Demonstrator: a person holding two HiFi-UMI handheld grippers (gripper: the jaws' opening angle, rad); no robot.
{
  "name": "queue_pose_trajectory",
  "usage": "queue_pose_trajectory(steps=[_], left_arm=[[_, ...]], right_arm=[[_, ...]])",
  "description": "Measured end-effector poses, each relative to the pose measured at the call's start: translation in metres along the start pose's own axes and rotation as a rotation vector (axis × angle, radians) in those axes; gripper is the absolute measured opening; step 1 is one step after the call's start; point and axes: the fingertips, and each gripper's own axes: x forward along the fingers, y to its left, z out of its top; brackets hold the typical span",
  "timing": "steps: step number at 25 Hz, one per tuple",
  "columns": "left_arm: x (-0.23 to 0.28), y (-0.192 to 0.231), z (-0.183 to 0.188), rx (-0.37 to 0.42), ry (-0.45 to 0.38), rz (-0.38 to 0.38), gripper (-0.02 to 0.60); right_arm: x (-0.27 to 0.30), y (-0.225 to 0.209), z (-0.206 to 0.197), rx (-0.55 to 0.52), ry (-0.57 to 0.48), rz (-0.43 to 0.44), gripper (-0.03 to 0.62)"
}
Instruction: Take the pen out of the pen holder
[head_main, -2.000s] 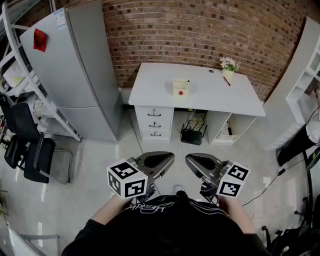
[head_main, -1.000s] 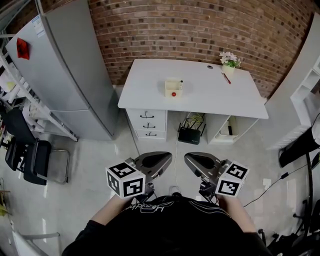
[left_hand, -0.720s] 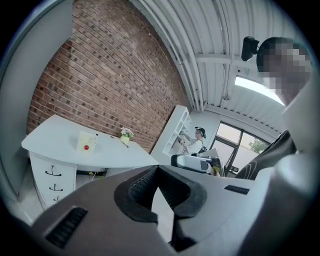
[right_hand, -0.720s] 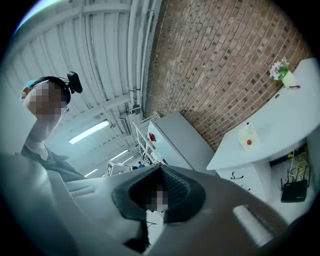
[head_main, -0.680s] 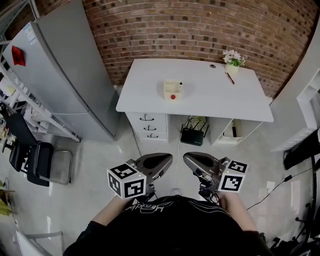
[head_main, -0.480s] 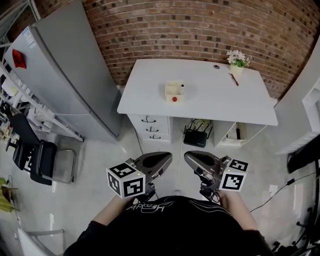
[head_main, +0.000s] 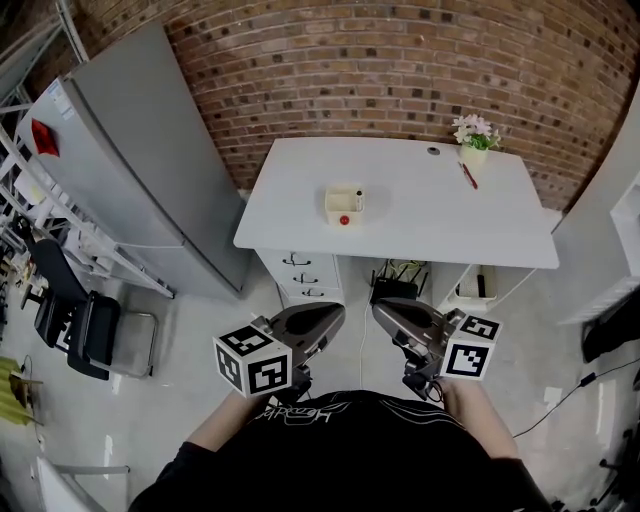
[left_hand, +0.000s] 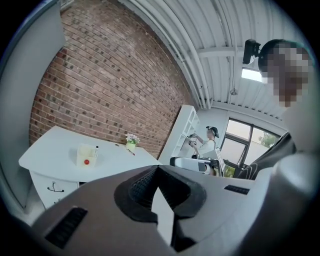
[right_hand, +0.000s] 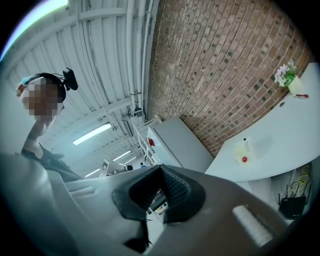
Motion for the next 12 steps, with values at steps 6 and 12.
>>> queue_pose_trajectory(steps=[6,12], left_arm=[[0.002,-0.003,0.005,0.028,0.01,0.02,0.003],[0.003,0.007,0.007,0.003,0.008,0.039,0.003]], right_arm=[[-0.002,-0.001,0.011,-0.008,-0.01,0.019,0.003],[0.006,-0.009,0.01,0.013,0.005,0.023,0.003]])
